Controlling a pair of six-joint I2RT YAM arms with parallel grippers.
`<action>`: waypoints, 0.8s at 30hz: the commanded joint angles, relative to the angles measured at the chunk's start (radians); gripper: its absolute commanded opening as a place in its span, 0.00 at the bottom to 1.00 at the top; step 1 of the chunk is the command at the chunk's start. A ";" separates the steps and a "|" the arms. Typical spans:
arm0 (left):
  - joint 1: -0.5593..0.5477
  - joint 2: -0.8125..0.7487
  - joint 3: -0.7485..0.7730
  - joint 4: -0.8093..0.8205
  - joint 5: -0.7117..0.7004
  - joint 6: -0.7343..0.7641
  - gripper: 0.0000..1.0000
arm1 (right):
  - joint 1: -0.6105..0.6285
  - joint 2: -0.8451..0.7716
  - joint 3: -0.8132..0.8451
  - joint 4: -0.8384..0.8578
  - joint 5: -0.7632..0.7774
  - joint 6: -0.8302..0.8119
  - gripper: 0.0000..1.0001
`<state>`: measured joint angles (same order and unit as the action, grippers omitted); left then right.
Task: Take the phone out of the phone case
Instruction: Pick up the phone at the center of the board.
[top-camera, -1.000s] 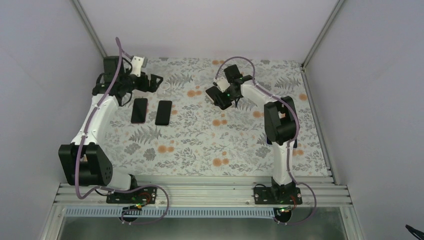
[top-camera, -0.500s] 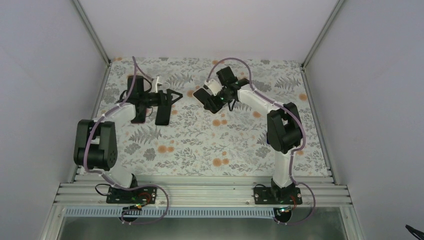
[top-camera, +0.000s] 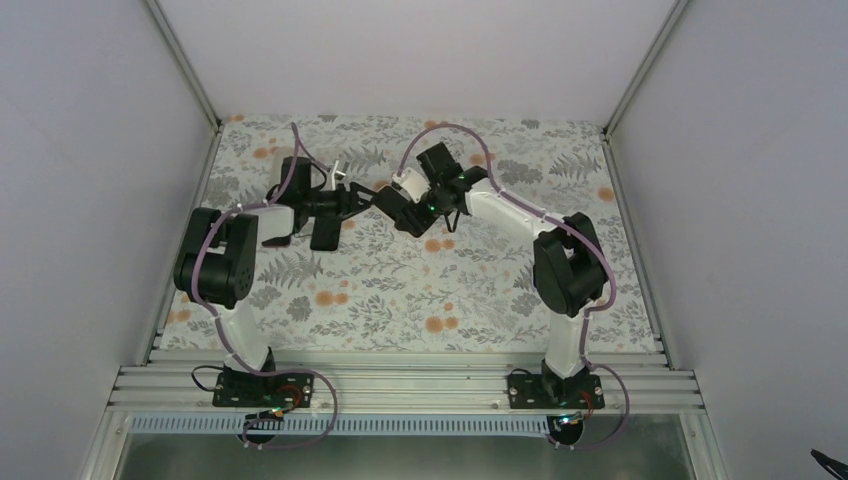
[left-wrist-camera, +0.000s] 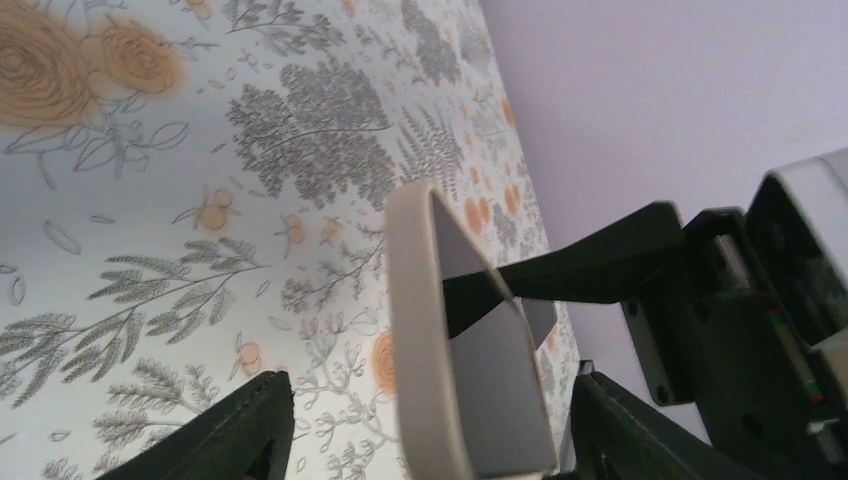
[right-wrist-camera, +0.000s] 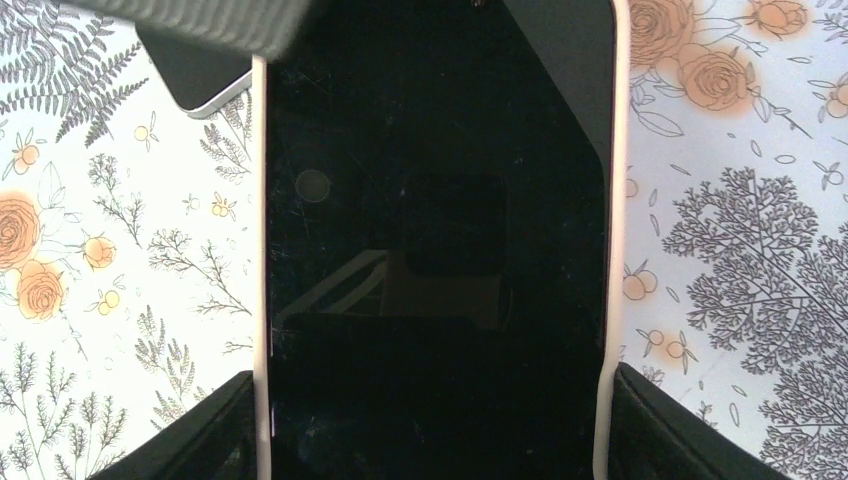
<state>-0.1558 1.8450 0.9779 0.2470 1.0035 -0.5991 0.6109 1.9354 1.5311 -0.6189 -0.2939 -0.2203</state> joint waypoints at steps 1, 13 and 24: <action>-0.016 0.011 0.010 0.136 0.071 -0.084 0.63 | 0.039 -0.051 -0.001 0.057 0.032 -0.019 0.53; -0.018 -0.057 -0.020 0.129 0.067 -0.055 0.21 | 0.056 -0.091 -0.020 0.064 0.089 -0.029 0.54; -0.023 -0.140 0.067 -0.060 0.115 0.169 0.02 | 0.055 -0.189 -0.082 0.050 -0.009 -0.061 0.91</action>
<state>-0.1734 1.7847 0.9947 0.2493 1.0534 -0.6361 0.6678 1.8591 1.4815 -0.5873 -0.1879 -0.2584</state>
